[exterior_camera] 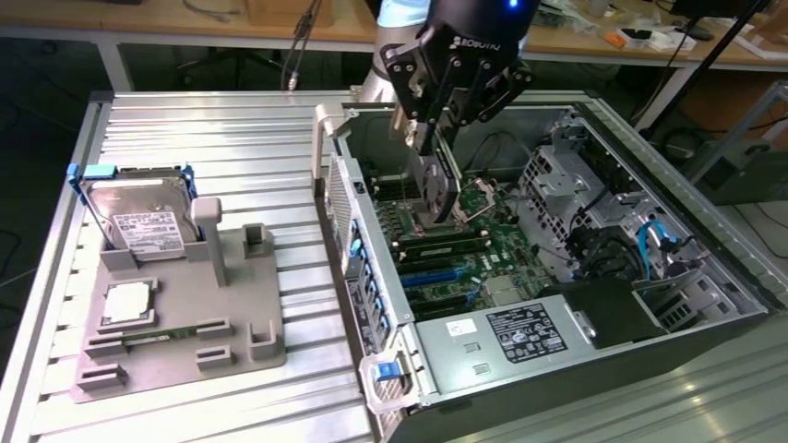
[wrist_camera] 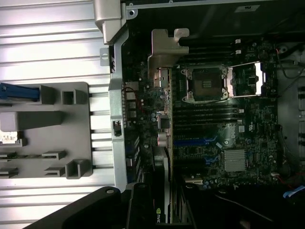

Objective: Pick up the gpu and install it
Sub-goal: 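Pick up the gpu and move the gpu toward the slot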

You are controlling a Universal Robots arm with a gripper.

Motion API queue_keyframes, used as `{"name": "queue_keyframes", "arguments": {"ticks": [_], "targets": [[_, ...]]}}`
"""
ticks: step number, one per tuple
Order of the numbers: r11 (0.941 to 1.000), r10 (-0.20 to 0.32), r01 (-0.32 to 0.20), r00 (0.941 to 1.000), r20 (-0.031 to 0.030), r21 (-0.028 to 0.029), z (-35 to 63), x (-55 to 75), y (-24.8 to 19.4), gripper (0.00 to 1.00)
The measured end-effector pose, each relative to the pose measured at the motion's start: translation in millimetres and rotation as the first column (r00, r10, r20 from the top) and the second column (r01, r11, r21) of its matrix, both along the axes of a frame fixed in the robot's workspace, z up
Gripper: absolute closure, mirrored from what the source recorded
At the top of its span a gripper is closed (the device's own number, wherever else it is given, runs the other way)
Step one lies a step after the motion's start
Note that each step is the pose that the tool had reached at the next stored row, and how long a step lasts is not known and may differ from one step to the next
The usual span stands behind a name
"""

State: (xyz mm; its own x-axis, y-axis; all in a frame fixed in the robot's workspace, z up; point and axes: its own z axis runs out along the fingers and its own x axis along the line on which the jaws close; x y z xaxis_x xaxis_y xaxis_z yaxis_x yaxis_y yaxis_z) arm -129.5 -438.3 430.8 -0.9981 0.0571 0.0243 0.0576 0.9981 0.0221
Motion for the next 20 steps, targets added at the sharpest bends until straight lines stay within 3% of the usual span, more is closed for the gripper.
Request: {"name": "queue_keyframes", "arguments": {"ticks": [20], "targets": [[1.0000, 0.000, 0.000, 1.0000, -0.0001, 0.0000, 0.0, 9.5, 0.0, 0.73]]}}
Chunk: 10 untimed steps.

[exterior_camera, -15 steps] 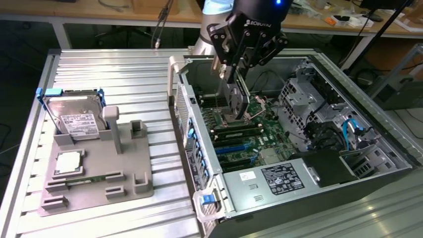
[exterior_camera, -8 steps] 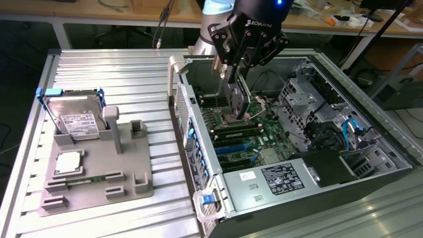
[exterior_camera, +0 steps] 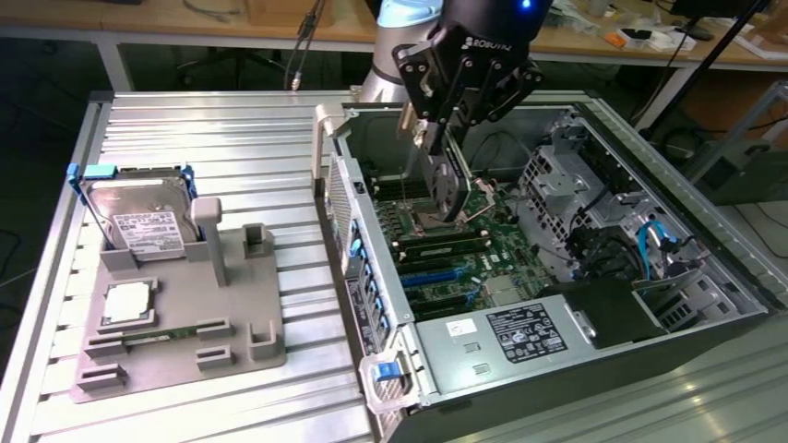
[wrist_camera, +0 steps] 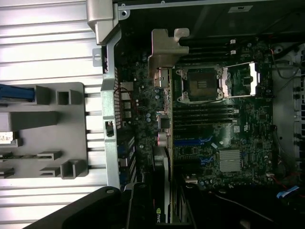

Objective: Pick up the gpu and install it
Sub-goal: 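Pick up the gpu and move the gpu toward the slot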

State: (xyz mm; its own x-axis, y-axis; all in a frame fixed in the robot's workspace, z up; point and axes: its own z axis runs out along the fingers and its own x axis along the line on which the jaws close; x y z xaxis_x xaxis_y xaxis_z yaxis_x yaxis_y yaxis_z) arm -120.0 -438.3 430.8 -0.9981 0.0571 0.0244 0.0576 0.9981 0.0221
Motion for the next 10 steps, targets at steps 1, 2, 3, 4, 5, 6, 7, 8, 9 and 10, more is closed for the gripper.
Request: {"name": "queue_keyframes", "arguments": {"ticks": [1, 2, 3, 4, 5, 6, 7, 8, 9, 10], "targets": [[1.0000, 0.000, 0.000, 1.0000, 0.0000, 0.0000, 0.0, 0.5, 0.0, 0.73], [1.0000, 0.000, 0.000, 1.0000, 0.0001, 0.0000, 0.0, 0.5, 0.0, 0.73], [1.0000, 0.000, 0.000, 1.0000, 0.0000, 0.0000, 0.0, 0.5, 0.0, 0.73], [1.0000, 0.000, 0.000, 1.0000, 0.0001, 0.0001, 0.0, 0.5, 0.0, 0.73], [1.0000, 0.000, 0.000, 1.0000, 0.0001, 0.0000, 0.0, 0.6, 0.0, 0.73], [1.0000, 0.000, 0.000, 1.0000, 0.0000, 0.0000, 0.0, 0.6, 0.0, 0.73], [1.0000, 0.000, 0.000, 1.0000, 0.0000, 0.0000, 0.0, 0.6, 0.0, 0.73], [1.0000, 0.000, 0.000, 1.0000, 0.0000, 0.0000, 0.0, 1.0, 0.0, 0.73], [1.0000, 0.000, 0.000, 1.0000, 0.0000, 0.0000, 0.0, 1.6, 0.0, 0.73], [1.0000, 0.000, 0.000, 1.0000, 0.0000, -0.0001, 0.0, 3.3, 0.0, 0.73]]}}
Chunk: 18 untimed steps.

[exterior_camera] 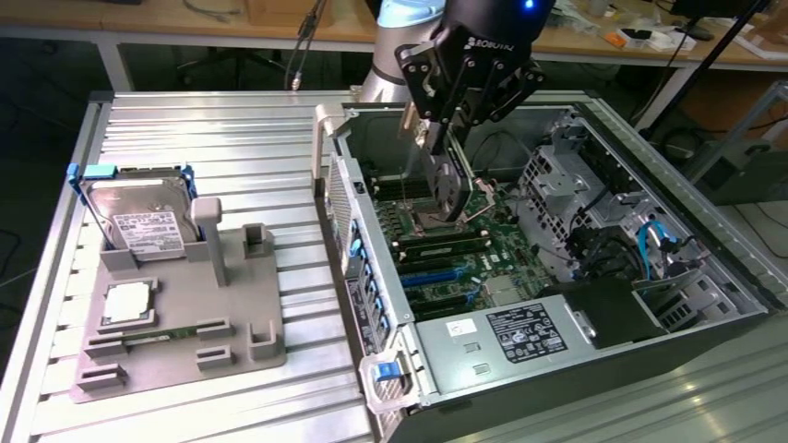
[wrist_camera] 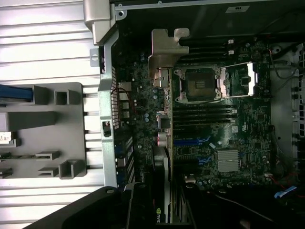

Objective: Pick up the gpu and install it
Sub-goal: 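Pick up the gpu and move the gpu toward the slot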

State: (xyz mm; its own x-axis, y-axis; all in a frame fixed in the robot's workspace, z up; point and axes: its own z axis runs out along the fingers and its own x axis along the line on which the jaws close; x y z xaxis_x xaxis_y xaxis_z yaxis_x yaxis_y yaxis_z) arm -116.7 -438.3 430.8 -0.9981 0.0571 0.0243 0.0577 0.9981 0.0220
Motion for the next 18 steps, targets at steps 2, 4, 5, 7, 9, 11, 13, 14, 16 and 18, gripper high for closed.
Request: {"name": "queue_keyframes", "arguments": {"ticks": [2, 4, 5, 7, 9, 11, 13, 14, 16, 18], "targets": [[1.0000, 0.000, 0.000, 1.0000, 0.0000, 0.0001, 0.0, 1.8, 0.0, 0.73], [1.0000, 0.000, 0.000, 1.0000, 0.0000, 0.0001, 0.0, 3.9, 0.0, 0.73], [1.0000, 0.000, 0.000, 1.0000, 0.0001, 0.0001, 0.0, 5.1, 0.0, 0.73], [1.0000, 0.000, 0.000, 1.0000, 0.0001, 0.0001, 0.0, 8.0, 0.0, 0.73], [1.0000, 0.000, 0.000, 1.0000, 0.0000, 0.0002, 0.0, 8.8, -0.1, 0.73], [1.0000, 0.000, 0.000, 1.0000, 0.0000, 0.0001, 0.0, 8.8, -0.1, 0.73], [1.0000, 0.000, 0.000, 1.0000, 0.0001, 0.0001, 0.0, 8.9, 0.0, 0.73], [1.0000, 0.000, 0.000, 1.0000, 0.0000, 0.0001, 0.0, 8.9, 0.0, 0.73], [1.0000, 0.000, 0.000, 1.0000, 0.0000, 0.0001, 0.0, 8.9, 0.0, 0.73], [1.0000, 0.000, 0.000, 1.0000, 0.0000, 0.0001, 0.0, 9.3, 0.0, 0.73]]}}
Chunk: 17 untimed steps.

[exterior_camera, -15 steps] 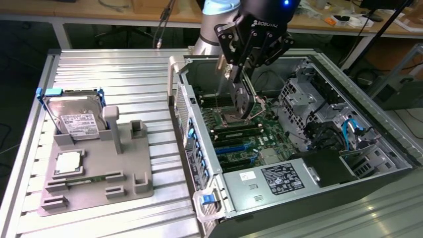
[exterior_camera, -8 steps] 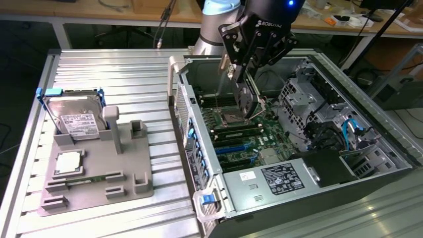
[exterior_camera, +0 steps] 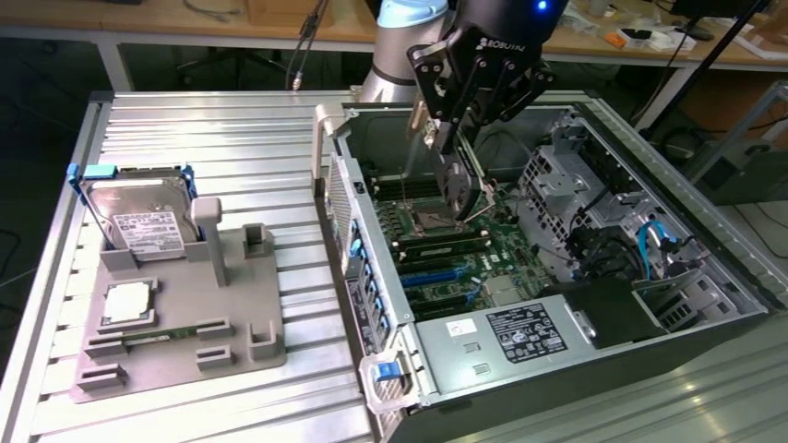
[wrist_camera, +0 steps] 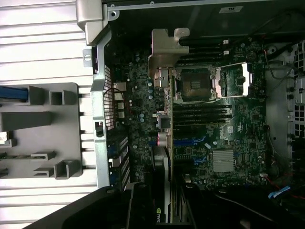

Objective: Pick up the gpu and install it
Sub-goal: 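Pick up the gpu and move the gpu toward the slot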

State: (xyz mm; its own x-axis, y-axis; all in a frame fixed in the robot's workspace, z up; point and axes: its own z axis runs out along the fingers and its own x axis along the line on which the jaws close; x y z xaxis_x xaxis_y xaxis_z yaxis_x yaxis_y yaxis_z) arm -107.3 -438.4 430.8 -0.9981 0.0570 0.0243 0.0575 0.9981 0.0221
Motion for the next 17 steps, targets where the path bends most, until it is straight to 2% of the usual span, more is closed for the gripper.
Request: {"name": "queue_keyframes", "arguments": {"ticks": [6, 17], "targets": [[1.0000, 0.000, 0.000, 1.0000, 0.0000, 0.0000, 0.0, 7.4, 0.0, 0.73], [1.0000, 0.000, 0.000, 1.0000, 0.0000, 0.0000, 0.0, 28.4, 0.0, 0.73]]}}
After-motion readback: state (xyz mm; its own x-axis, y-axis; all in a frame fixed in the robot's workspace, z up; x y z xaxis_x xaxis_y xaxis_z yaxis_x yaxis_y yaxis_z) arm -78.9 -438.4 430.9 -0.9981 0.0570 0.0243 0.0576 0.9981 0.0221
